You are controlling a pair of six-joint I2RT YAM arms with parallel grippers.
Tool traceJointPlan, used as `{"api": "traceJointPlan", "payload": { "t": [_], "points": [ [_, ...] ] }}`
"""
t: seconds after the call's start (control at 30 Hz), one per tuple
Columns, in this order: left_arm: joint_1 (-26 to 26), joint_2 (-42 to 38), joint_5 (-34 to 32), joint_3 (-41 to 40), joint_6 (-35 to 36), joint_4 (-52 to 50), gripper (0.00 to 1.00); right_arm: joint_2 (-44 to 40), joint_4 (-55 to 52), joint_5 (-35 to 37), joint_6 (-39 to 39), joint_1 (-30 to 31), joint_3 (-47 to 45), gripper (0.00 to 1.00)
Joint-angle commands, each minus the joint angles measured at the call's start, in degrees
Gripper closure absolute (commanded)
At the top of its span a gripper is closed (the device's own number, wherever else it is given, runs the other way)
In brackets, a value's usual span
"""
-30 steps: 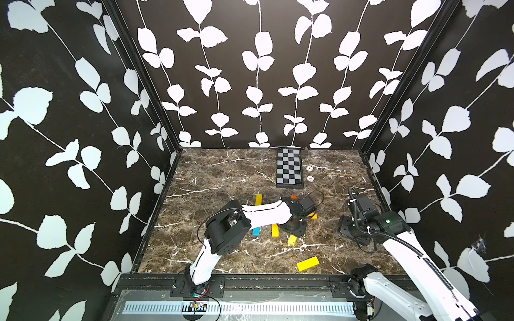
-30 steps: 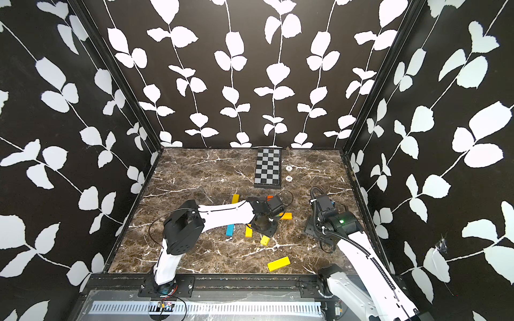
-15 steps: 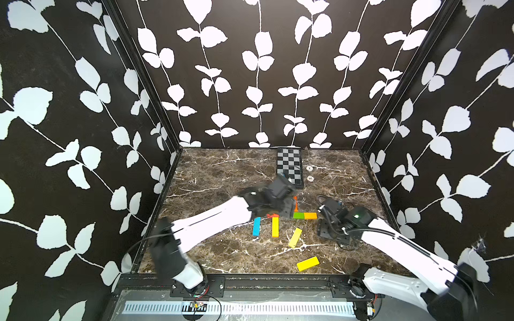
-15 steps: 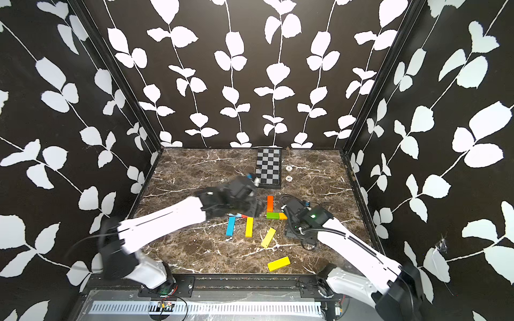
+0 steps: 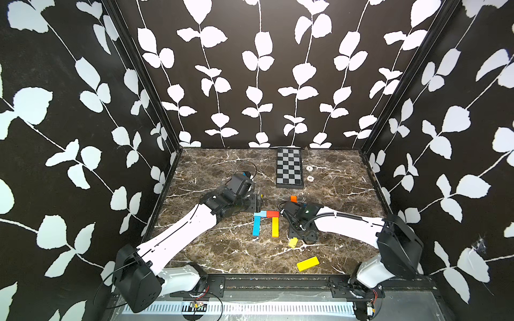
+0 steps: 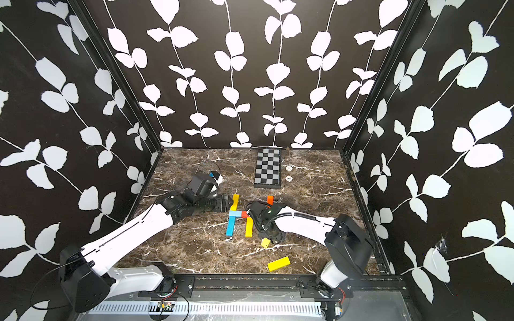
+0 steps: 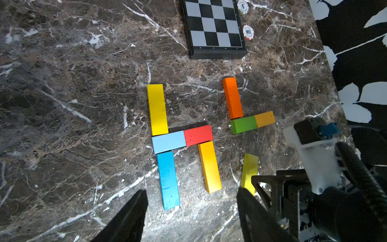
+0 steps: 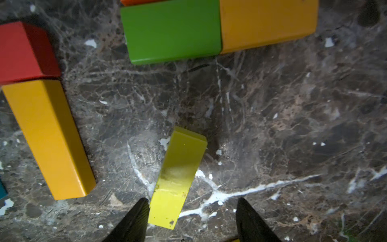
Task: Assemble the letter h with building blocks
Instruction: Assemble the building block at the center of the board.
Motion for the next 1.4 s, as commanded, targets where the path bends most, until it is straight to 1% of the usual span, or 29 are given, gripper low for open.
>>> {"api": "traceJointPlan", "payload": {
  "t": [0.0, 0.2, 0.33, 0.47, 0.53, 0.6, 0.67, 0.73, 0.8, 0.97, 1.23, 1.33, 1.37],
  "points": [
    [-0.05, -2.19, 0.38, -1.2, 1.5, -0.63, 0.3, 2.02, 0.67, -0.3, 2.32, 0.44, 1.32, 0.37],
    [-0.03, -1.61, 0.41, -0.93, 2.53, -0.49, 0.31, 5.37, 5.19, -3.69, 0.87, 0.46, 0.58, 0.4],
    [-0.05, -1.51, 0.46, -0.49, 3.21, -0.87, 0.32, 7.02, 4.54, -4.02, -0.05, 0.41, 1.08, 0.44],
    [-0.05, -1.57, -0.07, -0.85, 3.41, -1.09, 0.32, 6.71, 3.62, -3.72, -1.49, -0.09, 0.86, 0.56],
    [-0.05, -1.49, -0.28, -1.06, 3.4, -1.04, 0.32, 6.83, 3.05, -4.46, -4.04, -0.89, 1.26, 0.68],
    [-0.05, -1.33, -0.24, -1.23, 3.28, -0.87, 0.32, 7.3, 2.08, -5.91, -8.09, -2.15, 2.22, 0.77],
    [-0.05, -1.07, -0.27, -1.32, 3.3, -0.65, 0.32, 8.12, 0.13, -7.08, -11.57, -3.35, 3.81, 0.79],
    [-0.05, -0.84, -0.51, -1.32, 3.29, -0.75, 0.33, 9.18, -1.52, -7.87, -14.87, -3.92, 5.61, 0.8],
    [-0.05, -0.64, -0.81, -1.36, 3.3, -0.78, 0.33, 10.16, -3.99, -7.0, -16.32, -4.17, 7.73, 0.81],
    [-0.05, -0.25, -1.01, -1.23, 3.26, -0.86, 0.33, 10.36, -4.36, -6.9, -16.62, -6.09, 8.57, 0.81],
    [-0.05, 0.11, -0.99, -0.98, 3.51, -1.14, 0.33, 10.97, -3.66, -7.65, -16.75, -6.41, 8.46, 0.8],
    [-0.05, 0.22, -0.88, -0.82, 3.35, -1.11, 0.33, 11.24, -2.77, -7.45, -16.35, -6.91, 8.15, 0.78],
    [-0.05, 0.32, -0.91, -0.82, 3.26, -1.05, 0.33, 11.38, -2.6, -7.47, -16.31, -7.14, 8.19, 0.74]
  ]
}}
